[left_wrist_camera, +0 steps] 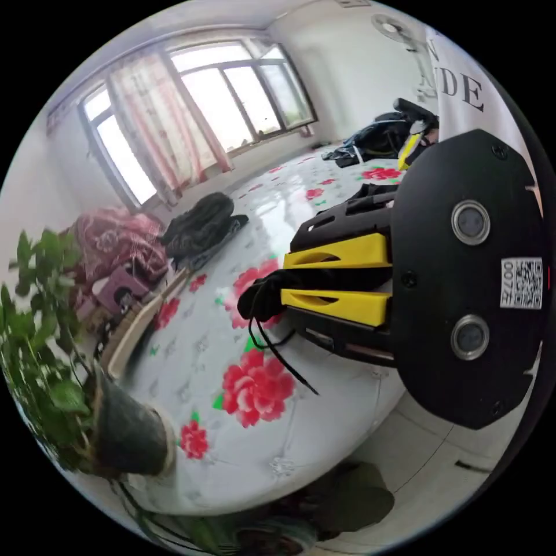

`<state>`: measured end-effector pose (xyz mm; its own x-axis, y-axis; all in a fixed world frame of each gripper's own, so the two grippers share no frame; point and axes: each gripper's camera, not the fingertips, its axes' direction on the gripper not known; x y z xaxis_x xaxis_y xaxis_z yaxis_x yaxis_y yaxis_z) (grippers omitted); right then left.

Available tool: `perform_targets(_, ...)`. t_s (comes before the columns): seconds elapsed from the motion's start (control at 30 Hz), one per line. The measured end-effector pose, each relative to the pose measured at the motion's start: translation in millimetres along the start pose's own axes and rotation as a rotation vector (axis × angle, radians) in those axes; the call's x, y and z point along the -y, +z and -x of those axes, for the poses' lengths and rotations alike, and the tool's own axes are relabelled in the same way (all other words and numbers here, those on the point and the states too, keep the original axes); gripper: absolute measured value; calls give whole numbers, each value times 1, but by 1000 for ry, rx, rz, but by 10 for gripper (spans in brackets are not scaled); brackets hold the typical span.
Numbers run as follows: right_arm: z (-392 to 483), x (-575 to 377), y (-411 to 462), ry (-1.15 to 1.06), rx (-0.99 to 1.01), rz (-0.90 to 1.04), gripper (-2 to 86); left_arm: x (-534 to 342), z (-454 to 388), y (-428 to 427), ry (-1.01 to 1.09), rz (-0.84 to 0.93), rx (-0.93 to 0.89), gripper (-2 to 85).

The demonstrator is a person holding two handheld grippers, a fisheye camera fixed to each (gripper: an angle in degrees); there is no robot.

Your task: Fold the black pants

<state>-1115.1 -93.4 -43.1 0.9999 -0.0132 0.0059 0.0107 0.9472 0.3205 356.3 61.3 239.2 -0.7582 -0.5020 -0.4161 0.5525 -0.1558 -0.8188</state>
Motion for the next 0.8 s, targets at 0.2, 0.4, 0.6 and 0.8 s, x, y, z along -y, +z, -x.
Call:
perform_targets(0.2, -52, -44, -31, 180, -72, -113, -2, -22, -200, 5, 719, 130, -119, 55)
perform_targets(0.4, -123, -104, -40, 459, -80, -199, 9, -135, -318, 141, 1117, 634, -385, 81)
perform_targets(0.6, -187, -153, -24, 644, 137, -258, 61, -141, -318, 173, 1144, 780, -331, 98)
perform_targets(0.8, -238, -161, 25, 725, 278, -140, 103, -52, -236, 155, 765, 610, -149, 121)
